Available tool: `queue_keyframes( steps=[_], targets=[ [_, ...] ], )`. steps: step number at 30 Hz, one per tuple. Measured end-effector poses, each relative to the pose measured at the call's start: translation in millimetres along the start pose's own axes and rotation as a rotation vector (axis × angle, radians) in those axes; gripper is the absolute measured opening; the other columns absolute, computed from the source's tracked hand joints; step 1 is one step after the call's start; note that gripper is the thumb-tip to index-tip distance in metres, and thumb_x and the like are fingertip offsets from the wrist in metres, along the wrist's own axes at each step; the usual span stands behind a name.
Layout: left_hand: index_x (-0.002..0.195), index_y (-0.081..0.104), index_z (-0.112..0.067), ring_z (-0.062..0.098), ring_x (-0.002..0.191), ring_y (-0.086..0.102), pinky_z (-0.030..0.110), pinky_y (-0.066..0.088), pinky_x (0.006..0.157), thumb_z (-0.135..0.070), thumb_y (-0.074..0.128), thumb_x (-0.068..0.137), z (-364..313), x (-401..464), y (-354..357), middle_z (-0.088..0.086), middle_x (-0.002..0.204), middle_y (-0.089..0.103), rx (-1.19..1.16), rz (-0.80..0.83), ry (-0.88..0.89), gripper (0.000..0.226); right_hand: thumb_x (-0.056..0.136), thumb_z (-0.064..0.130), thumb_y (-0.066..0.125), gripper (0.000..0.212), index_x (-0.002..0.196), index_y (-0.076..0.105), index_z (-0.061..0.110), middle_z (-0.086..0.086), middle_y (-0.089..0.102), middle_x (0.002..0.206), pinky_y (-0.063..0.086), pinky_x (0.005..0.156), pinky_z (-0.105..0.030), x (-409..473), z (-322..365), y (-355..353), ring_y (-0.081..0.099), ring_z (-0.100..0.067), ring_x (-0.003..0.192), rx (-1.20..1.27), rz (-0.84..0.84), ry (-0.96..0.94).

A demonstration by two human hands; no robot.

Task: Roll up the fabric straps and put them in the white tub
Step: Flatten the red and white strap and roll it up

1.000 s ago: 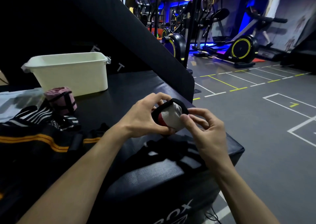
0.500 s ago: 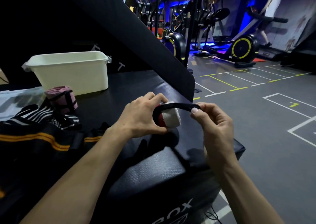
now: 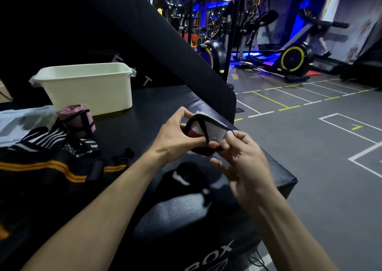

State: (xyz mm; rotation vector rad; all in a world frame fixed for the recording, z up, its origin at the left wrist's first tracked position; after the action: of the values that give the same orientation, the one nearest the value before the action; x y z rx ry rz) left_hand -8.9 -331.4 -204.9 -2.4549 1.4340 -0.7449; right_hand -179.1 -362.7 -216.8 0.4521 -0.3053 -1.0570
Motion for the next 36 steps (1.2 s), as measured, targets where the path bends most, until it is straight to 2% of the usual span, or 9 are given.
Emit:
queue_keyframes(
  steps=[3,5,13,16,21,26,28,30,36],
  targets=[
    [0.107,0.053,-0.006,0.007,0.068,0.067,0.024,0.055,0.066,-0.005,0.090,0.071,-2.0,-0.9,3.0,-0.004,0.072,0.072,-0.228,0.073,-0.026,0.052,0.104,0.015,0.051,0.019,0.085,0.049,0.020,0.005,0.051,0.059,0.051,0.044,-0.021,6.7,2.2,-9.0,0.072,-0.006,0.065,0.131,-0.026,0.082],
    [0.111,0.052,0.002,0.010,0.067,0.067,0.022,0.054,0.062,0.003,0.088,0.072,-3.2,-2.3,4.6,-0.002,0.073,0.072,-0.302,0.122,-0.044,0.054,0.104,0.014,0.049,0.022,0.083,0.049,0.020,0.005,0.051,0.058,0.052,0.045,-0.021,9.5,5.3,-14.6,0.073,-0.007,0.066,0.152,-0.052,0.105],
    [0.101,0.053,-0.024,0.022,0.084,0.069,0.037,0.058,0.080,0.002,0.091,0.065,-2.3,-4.7,6.0,0.018,0.096,0.075,-0.319,0.289,-0.001,0.058,0.103,0.018,0.052,0.019,0.085,0.056,0.024,0.010,0.059,0.061,0.036,0.051,-0.022,19.2,-4.6,-28.1,0.066,-0.002,0.051,-0.044,-0.124,0.180],
    [0.103,0.053,-0.022,0.024,0.084,0.068,0.042,0.058,0.081,0.007,0.091,0.066,-3.1,-5.6,6.1,0.029,0.104,0.072,-0.298,0.286,0.009,0.060,0.102,0.019,0.054,0.015,0.089,0.060,0.023,0.008,0.064,0.065,0.034,0.055,-0.026,21.4,-4.9,-30.5,0.064,-0.002,0.050,-0.134,-0.144,0.149],
    [0.107,0.051,-0.016,0.035,0.094,0.067,0.046,0.057,0.085,0.005,0.090,0.064,-4.2,-2.9,3.1,0.036,0.111,0.066,-0.403,0.303,0.050,0.062,0.097,0.019,0.065,0.012,0.085,0.066,0.018,0.002,0.066,0.075,0.038,0.064,-0.029,25.0,-0.3,-33.2,0.057,-0.012,0.072,-0.270,-0.223,-0.070],
    [0.114,0.042,-0.005,0.036,0.097,0.063,0.041,0.058,0.081,0.016,0.080,0.066,-1.6,-1.4,5.8,0.028,0.107,0.063,-0.510,0.415,0.071,0.065,0.096,0.019,0.062,0.007,0.098,0.068,0.017,-0.002,0.073,0.097,0.054,0.073,-0.033,24.5,-6.0,-27.2,0.066,-0.017,0.085,-0.077,-0.074,0.093],
    [0.110,0.042,-0.010,0.031,0.094,0.065,0.033,0.059,0.072,0.021,0.076,0.067,-3.2,-3.8,4.9,0.025,0.105,0.063,-0.513,0.464,0.089,0.063,0.089,0.019,0.065,0.033,0.120,0.069,0.010,-0.008,0.073,0.121,0.057,0.094,-0.049,21.3,-7.1,-23.0,0.070,-0.026,0.105,-0.042,-0.003,0.160],
    [0.105,0.043,-0.013,0.027,0.094,0.066,0.029,0.058,0.070,0.024,0.073,0.066,-4.6,-6.4,4.0,0.022,0.105,0.063,-0.506,0.503,0.101,0.062,0.081,0.025,0.067,0.054,0.133,0.064,0.009,-0.010,0.069,0.131,0.049,0.102,-0.061,15.8,-7.6,-19.1,0.067,-0.035,0.116,-0.011,0.065,0.223],
    [0.115,0.045,-0.013,0.027,0.114,0.065,0.038,0.057,0.094,0.026,0.075,0.072,-3.8,-7.3,4.1,0.022,0.122,0.064,-0.378,0.573,0.141,0.065,0.101,0.025,0.054,0.024,0.121,0.059,0.013,-0.015,0.070,0.124,0.055,0.087,-0.062,9.2,-9.5,-24.2,0.068,-0.042,0.101,-0.025,0.165,0.218]
  ],
)
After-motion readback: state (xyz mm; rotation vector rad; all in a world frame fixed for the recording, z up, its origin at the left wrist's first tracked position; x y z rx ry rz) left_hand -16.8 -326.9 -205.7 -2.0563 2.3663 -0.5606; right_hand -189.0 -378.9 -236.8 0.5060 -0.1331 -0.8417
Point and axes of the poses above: each hand's wrist, its own x-axis towards the middle knuckle, its own y-axis out of the palm, z = x × y, the point moved 4 cm from there along x, towards the middle knuckle
